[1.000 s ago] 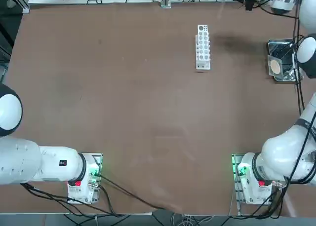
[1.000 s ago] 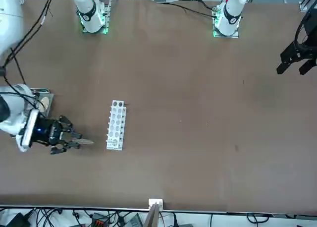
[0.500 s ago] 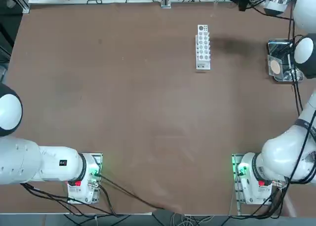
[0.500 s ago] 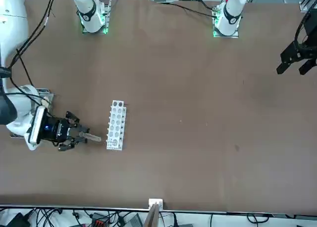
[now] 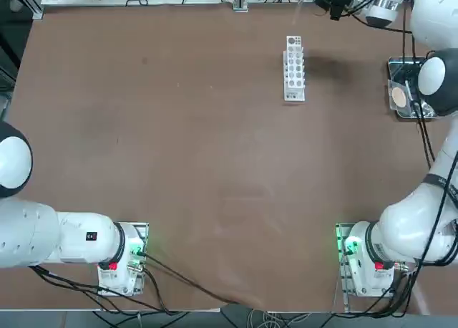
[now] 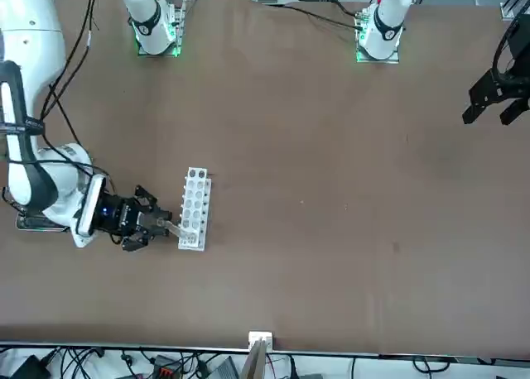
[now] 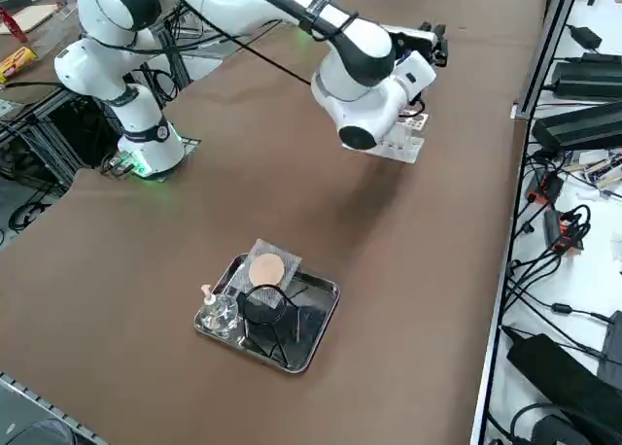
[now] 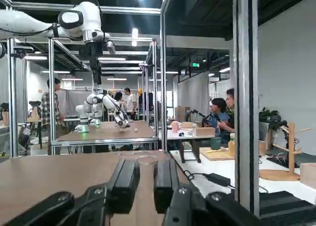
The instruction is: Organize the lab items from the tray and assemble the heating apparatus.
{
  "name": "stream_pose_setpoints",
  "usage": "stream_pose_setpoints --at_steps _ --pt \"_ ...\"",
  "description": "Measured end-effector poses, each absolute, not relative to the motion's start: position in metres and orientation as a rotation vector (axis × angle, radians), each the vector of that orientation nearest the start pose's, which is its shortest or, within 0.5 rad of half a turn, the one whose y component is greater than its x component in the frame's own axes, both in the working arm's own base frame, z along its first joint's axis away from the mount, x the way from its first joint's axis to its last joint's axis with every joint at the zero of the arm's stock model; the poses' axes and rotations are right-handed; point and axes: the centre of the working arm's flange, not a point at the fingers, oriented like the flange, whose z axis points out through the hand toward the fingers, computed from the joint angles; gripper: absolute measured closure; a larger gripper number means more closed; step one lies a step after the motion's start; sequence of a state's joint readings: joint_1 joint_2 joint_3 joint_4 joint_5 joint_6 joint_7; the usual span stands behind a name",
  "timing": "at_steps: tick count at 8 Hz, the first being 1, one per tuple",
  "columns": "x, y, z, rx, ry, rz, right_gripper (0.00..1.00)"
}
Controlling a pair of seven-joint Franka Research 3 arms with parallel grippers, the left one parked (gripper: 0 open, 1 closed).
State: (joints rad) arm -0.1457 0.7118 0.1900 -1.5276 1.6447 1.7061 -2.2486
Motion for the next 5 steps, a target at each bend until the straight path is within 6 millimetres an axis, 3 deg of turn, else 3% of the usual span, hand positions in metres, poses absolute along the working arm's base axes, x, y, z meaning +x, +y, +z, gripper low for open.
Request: stream_pose_setpoints --at_steps 5 --pt "0.705 0.090 0.287 -1.279 -1.095 -1.357 0.77"
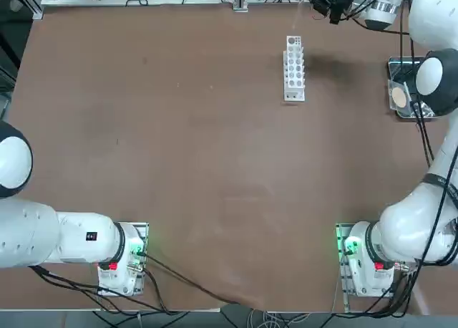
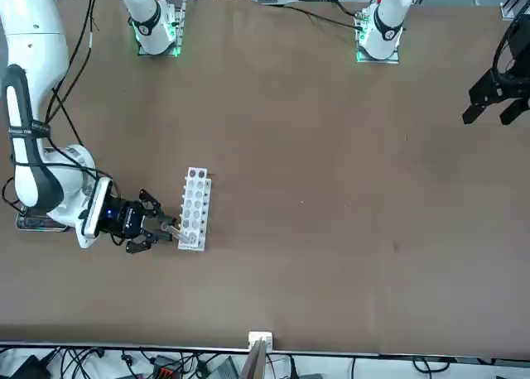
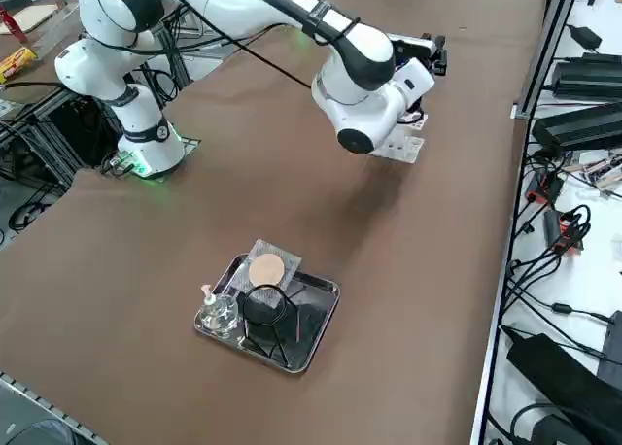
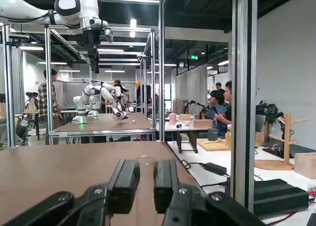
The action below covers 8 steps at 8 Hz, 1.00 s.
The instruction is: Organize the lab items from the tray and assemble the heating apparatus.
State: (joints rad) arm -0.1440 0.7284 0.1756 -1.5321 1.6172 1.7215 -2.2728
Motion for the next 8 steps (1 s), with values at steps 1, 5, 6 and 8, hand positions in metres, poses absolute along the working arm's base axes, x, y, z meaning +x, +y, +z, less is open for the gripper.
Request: stream_pose_setpoints --at_steps 1,5,6,8 --pt "0.704 0.088 0.281 -1.286 -1.099 -1.349 0.77" --pt "0.702 0.087 0.260 -1.286 -1.107 -1.353 0.77" --pt "0.702 0.087 0.259 -1.285 -1.108 -1.355 0.77" --pt "0.702 0.087 0.259 -1.284 -1.110 -1.356 0.77"
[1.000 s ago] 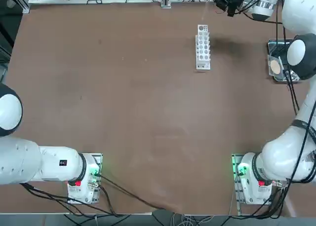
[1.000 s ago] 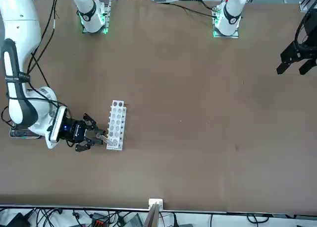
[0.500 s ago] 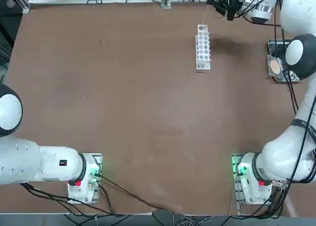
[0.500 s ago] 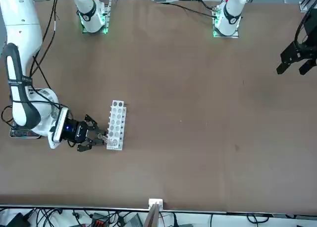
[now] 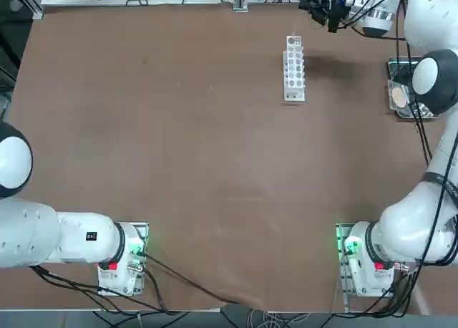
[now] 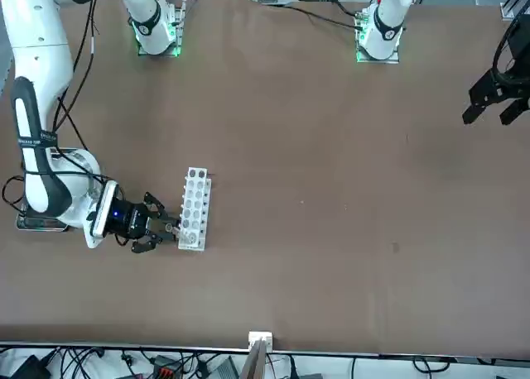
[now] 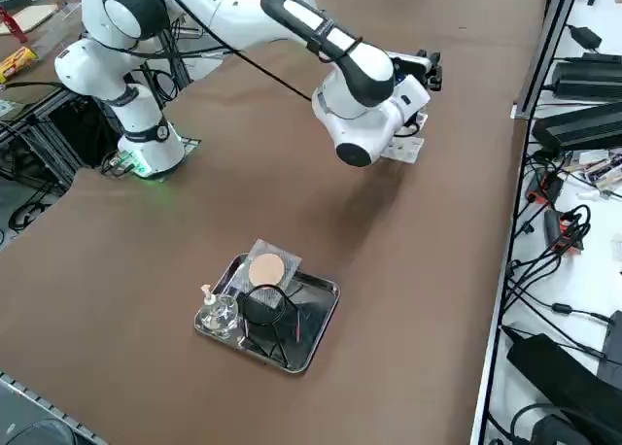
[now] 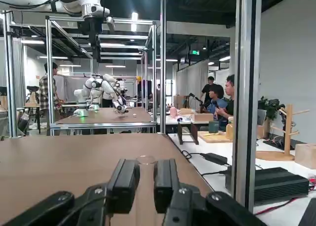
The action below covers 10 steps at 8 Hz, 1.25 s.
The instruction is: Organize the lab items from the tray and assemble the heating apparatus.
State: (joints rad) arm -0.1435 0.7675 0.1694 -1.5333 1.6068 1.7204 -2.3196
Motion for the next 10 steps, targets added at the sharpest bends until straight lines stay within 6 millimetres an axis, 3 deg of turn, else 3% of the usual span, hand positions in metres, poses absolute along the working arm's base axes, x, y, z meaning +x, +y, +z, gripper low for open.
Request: stream_pose_setpoints --at_steps 10 --pt "0.696 0.092 0.247 -1.293 -1.138 -1.356 0.77"
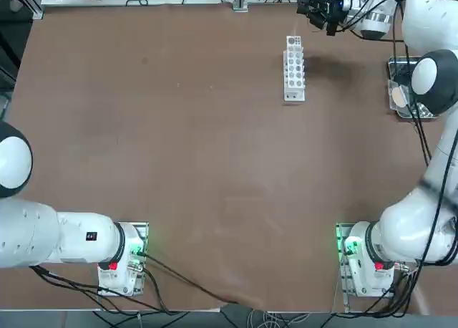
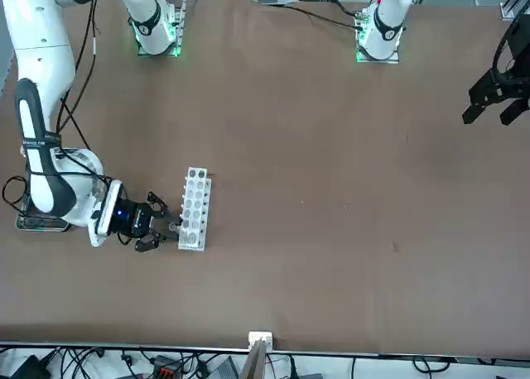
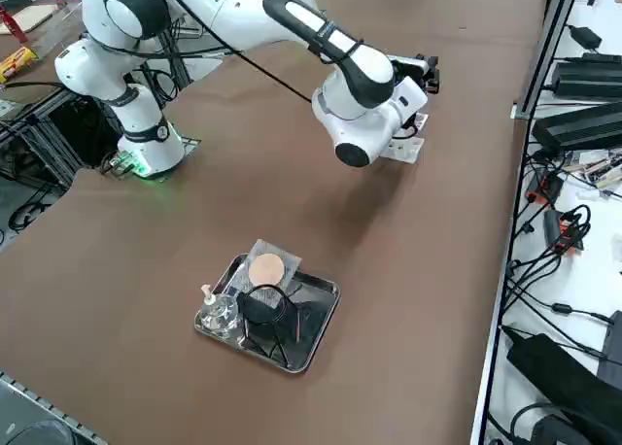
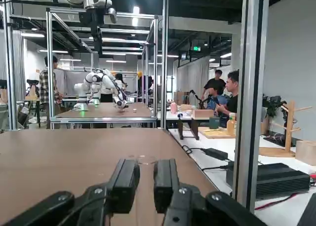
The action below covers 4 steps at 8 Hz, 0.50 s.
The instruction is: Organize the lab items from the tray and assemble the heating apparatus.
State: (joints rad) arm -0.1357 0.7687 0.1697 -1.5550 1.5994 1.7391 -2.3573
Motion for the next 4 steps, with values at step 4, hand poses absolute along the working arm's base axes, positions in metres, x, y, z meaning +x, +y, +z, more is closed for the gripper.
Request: stream_pose_setpoints --at_steps 4 --pt "0.6920 0.0932 0.2410 -1.298 -1.135 -1.349 0.77"
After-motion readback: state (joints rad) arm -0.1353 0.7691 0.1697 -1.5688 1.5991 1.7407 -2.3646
